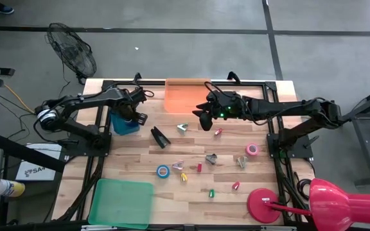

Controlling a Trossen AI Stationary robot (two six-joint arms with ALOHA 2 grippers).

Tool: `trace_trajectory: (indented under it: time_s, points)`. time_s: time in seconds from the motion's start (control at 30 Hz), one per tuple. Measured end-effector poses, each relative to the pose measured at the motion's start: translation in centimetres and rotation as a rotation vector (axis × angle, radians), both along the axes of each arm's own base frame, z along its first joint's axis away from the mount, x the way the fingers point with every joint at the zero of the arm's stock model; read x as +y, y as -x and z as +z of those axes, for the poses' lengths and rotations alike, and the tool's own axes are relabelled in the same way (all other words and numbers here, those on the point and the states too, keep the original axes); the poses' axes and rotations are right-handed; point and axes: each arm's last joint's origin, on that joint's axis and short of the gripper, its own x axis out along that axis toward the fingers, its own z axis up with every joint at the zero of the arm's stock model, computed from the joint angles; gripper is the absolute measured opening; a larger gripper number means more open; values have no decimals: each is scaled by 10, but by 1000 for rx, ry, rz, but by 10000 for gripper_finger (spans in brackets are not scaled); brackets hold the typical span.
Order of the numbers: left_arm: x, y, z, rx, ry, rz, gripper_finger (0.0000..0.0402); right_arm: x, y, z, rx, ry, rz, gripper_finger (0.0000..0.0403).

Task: Pick and place Stapler, Stapler remover, tape
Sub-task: Put the pink tape into the blue bin

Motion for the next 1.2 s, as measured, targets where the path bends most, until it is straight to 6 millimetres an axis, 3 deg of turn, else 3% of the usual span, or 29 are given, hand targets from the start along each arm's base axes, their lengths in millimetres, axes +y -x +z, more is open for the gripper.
trace_trajectory:
  time_s: [0.5,0.83,1.2]
  points:
    - [-10,11,28,-147,-54,-13,163,1,6,4,2,-4,4,169]
    - [-18,21,53,-296,-168,-64,163,4,44,13,141,-79,-135,169]
    - [-19,18,94,-654,-439,-291,163,9,73,-5,378,-329,-298,169]
